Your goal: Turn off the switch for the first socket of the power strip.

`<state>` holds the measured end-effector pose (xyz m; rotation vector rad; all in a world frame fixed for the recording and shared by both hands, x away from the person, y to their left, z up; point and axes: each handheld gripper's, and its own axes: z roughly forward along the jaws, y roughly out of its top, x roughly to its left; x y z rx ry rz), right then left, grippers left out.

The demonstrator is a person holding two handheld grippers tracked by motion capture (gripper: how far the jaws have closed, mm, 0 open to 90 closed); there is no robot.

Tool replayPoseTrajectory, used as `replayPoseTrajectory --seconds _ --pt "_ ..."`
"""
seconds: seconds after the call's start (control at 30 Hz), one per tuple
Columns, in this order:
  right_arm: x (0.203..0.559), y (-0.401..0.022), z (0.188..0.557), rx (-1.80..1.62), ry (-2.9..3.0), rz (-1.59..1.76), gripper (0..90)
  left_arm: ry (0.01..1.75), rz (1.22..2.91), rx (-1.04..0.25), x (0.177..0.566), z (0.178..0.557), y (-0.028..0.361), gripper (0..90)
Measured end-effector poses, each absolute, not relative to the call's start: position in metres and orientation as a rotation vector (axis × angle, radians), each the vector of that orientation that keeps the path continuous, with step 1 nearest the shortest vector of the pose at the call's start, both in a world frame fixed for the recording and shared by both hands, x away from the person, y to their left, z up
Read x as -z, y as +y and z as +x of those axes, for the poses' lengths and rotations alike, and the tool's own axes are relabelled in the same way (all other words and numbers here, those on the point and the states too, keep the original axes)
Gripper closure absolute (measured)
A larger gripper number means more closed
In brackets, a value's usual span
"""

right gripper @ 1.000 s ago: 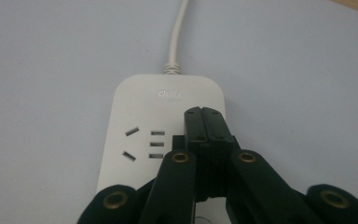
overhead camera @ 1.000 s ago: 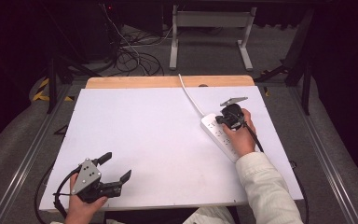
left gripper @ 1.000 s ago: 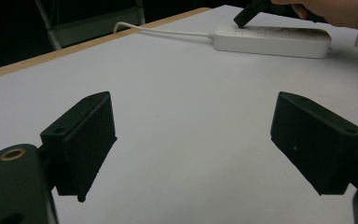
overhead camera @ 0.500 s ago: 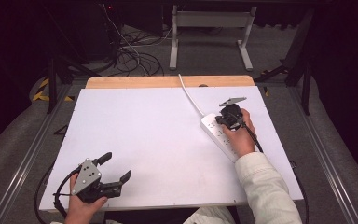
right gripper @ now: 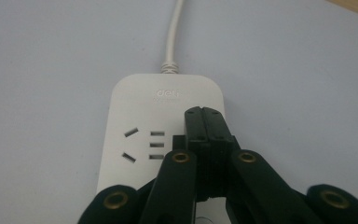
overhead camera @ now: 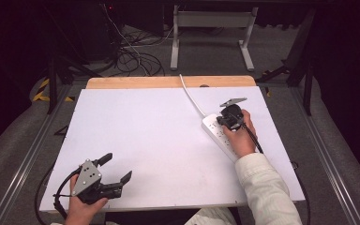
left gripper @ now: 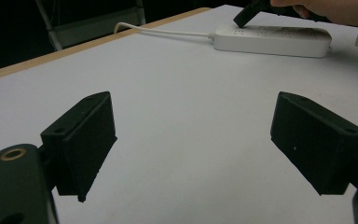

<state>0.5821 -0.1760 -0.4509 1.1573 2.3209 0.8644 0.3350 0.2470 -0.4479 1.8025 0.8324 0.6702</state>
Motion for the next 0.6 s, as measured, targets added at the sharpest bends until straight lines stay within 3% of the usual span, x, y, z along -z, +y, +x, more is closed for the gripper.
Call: replayPoseTrajectory --seconds 0.6 --pt "0.441 -0.177 0.575 -0.98 2.248 1.161 90.0 0.835 1.8 -0.665 0.448 0.337 0.248 14.0"
